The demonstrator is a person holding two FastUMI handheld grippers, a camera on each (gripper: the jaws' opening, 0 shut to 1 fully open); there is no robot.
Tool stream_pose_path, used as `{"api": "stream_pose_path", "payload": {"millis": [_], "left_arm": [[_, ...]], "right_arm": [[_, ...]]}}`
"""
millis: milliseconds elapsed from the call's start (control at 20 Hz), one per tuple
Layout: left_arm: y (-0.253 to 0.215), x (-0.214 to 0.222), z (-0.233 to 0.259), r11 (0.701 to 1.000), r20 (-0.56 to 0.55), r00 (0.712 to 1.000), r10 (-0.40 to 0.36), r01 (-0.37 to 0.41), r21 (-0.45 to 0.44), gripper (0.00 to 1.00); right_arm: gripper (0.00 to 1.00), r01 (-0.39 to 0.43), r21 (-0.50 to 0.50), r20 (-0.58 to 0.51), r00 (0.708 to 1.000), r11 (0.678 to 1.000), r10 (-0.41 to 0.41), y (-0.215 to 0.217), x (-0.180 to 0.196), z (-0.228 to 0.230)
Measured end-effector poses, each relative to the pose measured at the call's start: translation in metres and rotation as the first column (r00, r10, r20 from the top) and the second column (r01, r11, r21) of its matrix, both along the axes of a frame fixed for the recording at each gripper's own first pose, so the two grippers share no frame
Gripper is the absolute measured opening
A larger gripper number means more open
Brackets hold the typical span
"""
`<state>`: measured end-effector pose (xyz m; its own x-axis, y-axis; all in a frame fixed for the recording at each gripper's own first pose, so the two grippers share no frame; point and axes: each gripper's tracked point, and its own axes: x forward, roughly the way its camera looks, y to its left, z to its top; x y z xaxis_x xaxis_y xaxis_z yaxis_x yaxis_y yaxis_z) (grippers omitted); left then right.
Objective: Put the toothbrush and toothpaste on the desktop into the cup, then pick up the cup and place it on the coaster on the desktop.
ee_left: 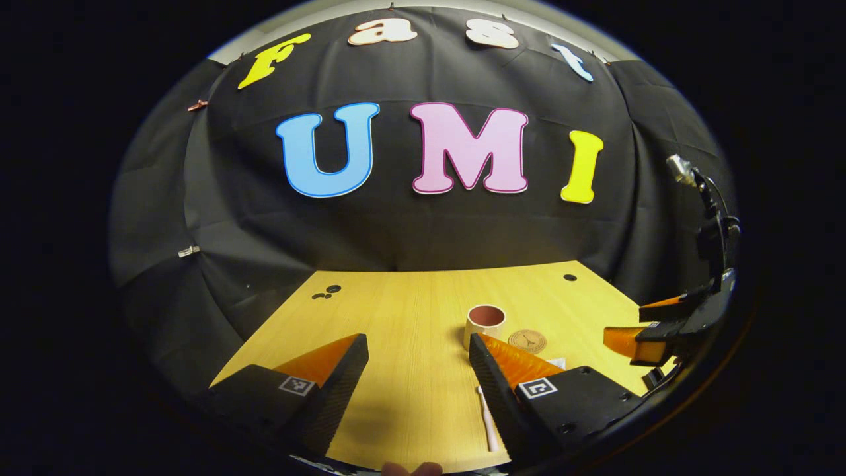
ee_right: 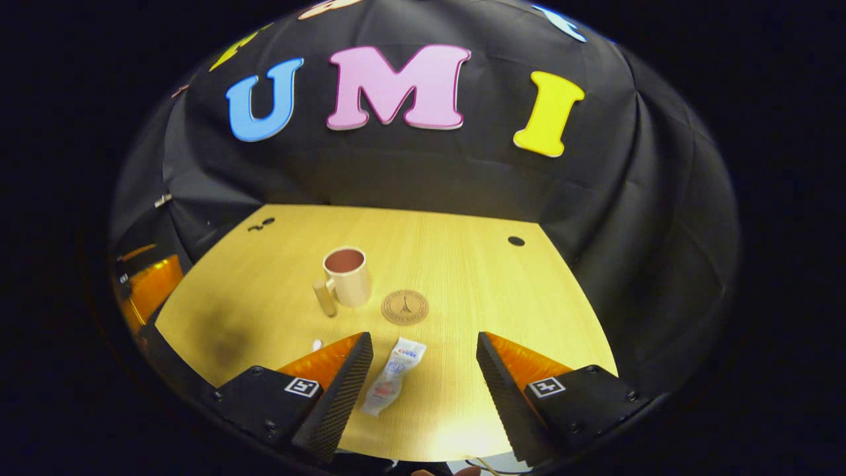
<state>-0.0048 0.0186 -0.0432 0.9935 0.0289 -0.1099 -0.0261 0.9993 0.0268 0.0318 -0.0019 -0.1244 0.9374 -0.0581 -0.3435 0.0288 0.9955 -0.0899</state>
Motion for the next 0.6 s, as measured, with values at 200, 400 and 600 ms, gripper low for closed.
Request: {"api": "stream_pose_path", "payload": {"millis": [200, 400, 600], "left_arm": [[0.011, 0.000, -0.010, 1.000, -0.032, 0.999, 0.007, -0.007, 0.001, 0.95], [0.018, 0.003, -0.016, 1.000, -0.049, 0.999, 0.006, -0.006, 0.000, 0.95], [0.027, 0.007, -0.022, 1.000, -0.067, 0.998, 0.003, -0.003, 0.000, 0.95]], "right_arm": [[0.97, -0.011, 0.031, -0.122, 0.992, 0.999, 0.015, 0.015, 0.017, -0.043], [0.97, 0.012, 0.050, -0.227, 0.974, 0.999, -0.001, 0.022, 0.036, -0.081], [0.97, 0.047, 0.052, -0.301, 0.953, 0.998, -0.029, 0.023, 0.054, -0.108]]}}
